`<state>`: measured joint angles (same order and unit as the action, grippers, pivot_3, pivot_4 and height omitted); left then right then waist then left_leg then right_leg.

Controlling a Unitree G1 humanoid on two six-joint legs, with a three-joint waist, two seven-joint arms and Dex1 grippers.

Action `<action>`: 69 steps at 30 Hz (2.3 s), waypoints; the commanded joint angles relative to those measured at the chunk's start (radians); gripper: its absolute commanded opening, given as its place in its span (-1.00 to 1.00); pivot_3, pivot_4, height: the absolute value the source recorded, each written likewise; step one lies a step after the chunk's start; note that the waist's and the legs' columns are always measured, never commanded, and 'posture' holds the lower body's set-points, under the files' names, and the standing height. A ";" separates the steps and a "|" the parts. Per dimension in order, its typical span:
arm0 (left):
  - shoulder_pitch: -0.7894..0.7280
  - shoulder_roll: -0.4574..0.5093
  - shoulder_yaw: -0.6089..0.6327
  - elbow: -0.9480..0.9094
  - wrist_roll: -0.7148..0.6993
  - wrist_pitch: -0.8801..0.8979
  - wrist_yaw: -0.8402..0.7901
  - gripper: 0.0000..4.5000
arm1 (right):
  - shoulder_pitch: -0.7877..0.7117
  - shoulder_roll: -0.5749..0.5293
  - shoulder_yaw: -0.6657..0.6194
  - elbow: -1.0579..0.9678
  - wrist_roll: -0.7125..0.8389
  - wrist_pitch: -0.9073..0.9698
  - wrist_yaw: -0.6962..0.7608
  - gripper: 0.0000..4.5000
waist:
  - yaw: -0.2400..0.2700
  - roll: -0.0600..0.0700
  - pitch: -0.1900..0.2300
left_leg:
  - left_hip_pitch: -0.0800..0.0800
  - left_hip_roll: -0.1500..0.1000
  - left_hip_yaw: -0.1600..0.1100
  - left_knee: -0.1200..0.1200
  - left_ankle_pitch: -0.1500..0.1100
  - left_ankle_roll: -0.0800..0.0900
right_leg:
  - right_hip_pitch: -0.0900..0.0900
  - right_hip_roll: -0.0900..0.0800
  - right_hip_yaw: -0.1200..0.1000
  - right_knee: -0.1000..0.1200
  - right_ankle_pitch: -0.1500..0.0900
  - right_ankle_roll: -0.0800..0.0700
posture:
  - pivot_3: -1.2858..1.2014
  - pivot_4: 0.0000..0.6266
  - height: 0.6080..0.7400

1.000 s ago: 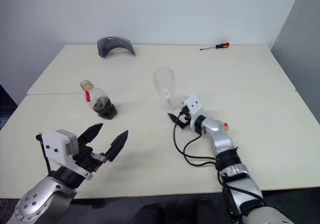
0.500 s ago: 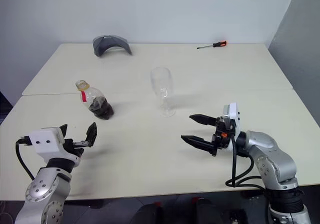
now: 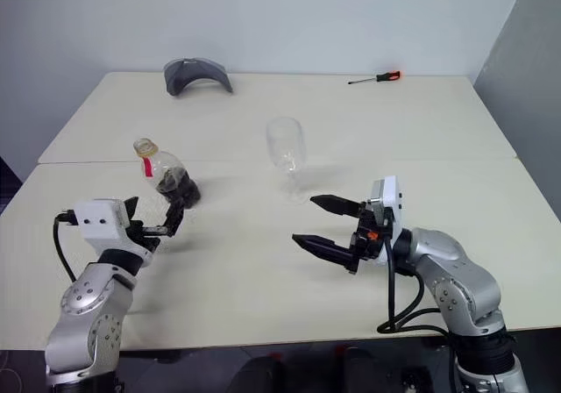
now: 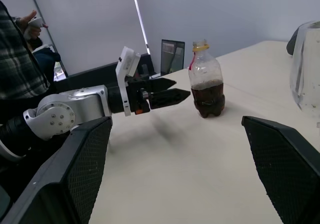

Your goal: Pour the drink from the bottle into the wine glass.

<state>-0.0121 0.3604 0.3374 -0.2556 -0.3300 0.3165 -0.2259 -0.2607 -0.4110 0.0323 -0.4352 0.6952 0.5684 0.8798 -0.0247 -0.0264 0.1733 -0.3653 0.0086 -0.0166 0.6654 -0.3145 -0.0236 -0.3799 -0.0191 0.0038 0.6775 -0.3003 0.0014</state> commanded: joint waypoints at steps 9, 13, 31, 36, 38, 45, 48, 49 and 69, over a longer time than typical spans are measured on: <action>-0.107 0.048 -0.007 0.203 0.061 -0.166 -0.073 1.00 | -0.050 0.007 -0.006 0.016 -0.010 -0.057 -0.024 0.97 | 0.001 -0.001 0.000 | 0.000 0.000 0.000 0.000 0.000 0.000 | 0.000 0.000 0.000 0.000 0.000 0.000 | 0.03 -0.52 1.00; -0.162 0.059 -0.012 0.297 0.076 -0.216 -0.092 1.00 | -0.056 0.005 -0.004 0.015 -0.009 -0.057 -0.026 0.97 | 0.001 -0.001 0.000 | 0.000 0.000 0.000 0.000 0.000 0.000 | 0.000 0.000 -0.001 0.000 0.000 0.000 | 0.03 -0.52 1.00; -0.487 0.092 -0.061 0.755 0.124 -0.394 -0.166 1.00 | -0.075 0.011 0.009 0.024 -0.023 -0.067 -0.055 0.97 | 0.001 -0.001 0.001 | -0.002 0.000 -0.001 0.000 0.002 -0.003 | -0.002 -0.001 -0.004 0.001 0.000 0.000 | 0.03 -0.52 1.00; -0.509 0.091 -0.076 0.797 0.130 -0.426 -0.175 0.92 | -0.064 -0.004 -0.001 0.020 -0.025 -0.071 -0.050 0.99 | 0.001 -0.001 0.000 | -0.008 0.000 -0.001 0.002 0.004 -0.006 | -0.008 -0.001 -0.005 0.002 0.000 0.000 | 0.03 -0.52 1.00; -0.512 0.093 -0.076 0.807 0.126 -0.433 -0.183 0.76 | -0.062 -0.005 -0.001 0.021 -0.028 -0.076 -0.052 1.00 | 0.001 -0.001 0.000 | -0.010 0.000 -0.002 0.002 0.004 -0.007 | -0.009 -0.001 -0.006 0.002 0.000 0.000 | 0.03 -0.52 1.00; -0.534 0.097 -0.075 0.830 0.122 -0.437 -0.195 -0.22 | -0.067 0.009 0.009 0.024 -0.038 -0.083 -0.063 1.00 | 0.003 -0.001 0.000 | -0.017 0.001 -0.010 0.011 0.004 -0.007 | -0.009 -0.001 -0.013 0.003 0.001 0.000 | 0.03 -0.52 1.00; -0.539 0.098 -0.075 0.831 0.121 -0.434 -0.198 -0.47 | -0.071 0.014 0.009 0.029 -0.045 -0.086 -0.062 1.00 | 0.003 -0.001 0.000 | -0.017 0.000 -0.009 0.012 0.004 -0.007 | -0.009 -0.002 -0.013 0.003 0.001 0.000 | 0.03 -0.52 1.00; -0.539 0.098 -0.076 0.826 0.122 -0.430 -0.200 -0.50 | -0.072 0.016 0.009 0.031 -0.047 -0.087 -0.062 1.00 | 0.003 -0.001 0.000 | -0.017 0.000 -0.010 0.013 0.004 -0.007 | -0.009 -0.002 -0.013 0.004 0.001 0.000 | 0.03 -0.52 1.00; -1.002 0.248 -0.322 0.993 0.294 -0.421 -0.500 -0.57 | -0.436 0.057 0.006 0.272 -0.178 -0.056 -0.200 1.00 | 0.002 -0.002 0.001 | -0.023 -0.001 -0.010 0.014 0.005 -0.007 | -0.014 -0.002 -0.014 0.005 0.002 0.000 | 0.03 -0.52 1.00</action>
<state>-0.9614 0.5919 0.0306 0.7335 -0.0609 -0.0476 -0.7009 -0.6742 -0.3630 0.0514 -0.1633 0.5234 0.5097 0.6973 -0.0230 -0.0281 0.1746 -0.3907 0.0075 -0.0267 0.6803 -0.3095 -0.0313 -0.3959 -0.0206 -0.0109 0.6824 -0.2987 0.0013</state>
